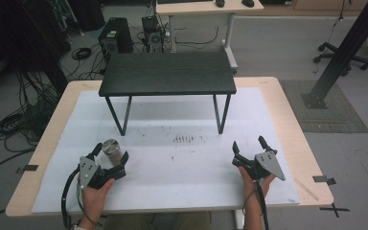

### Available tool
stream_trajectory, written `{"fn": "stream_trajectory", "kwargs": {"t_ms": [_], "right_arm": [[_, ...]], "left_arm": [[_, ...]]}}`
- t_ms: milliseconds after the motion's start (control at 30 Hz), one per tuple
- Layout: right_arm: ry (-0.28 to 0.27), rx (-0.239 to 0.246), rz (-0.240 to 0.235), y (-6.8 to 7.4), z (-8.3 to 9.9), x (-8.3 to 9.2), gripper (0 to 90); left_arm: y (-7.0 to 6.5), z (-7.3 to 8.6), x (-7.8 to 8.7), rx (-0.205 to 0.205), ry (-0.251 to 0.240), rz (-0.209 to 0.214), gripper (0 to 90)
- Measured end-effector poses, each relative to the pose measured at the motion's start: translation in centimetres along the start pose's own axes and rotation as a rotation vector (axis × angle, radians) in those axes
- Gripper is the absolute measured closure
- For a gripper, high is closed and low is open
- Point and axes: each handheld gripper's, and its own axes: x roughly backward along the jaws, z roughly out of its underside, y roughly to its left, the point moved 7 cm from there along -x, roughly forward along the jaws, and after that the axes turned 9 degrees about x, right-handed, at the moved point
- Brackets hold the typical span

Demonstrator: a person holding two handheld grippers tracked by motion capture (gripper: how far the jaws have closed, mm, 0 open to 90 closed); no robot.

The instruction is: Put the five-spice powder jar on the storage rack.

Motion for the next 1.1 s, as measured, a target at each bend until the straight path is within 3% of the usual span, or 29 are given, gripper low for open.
{"fn": "stream_trajectory", "kwargs": {"t_ms": [467,1100], "right_arm": [[0.001,0.004,0.002,0.01,0.0,0.0,7.3],[0.001,0.007,0.002,0.04,0.0,0.0,7.4]], "left_arm": [[0.14,0.02,-0.1,0.006,0.007,-0.025,0.4],[0.05,0.05,-0.16,-0.004,0.007,-0.029,1.0]]}}
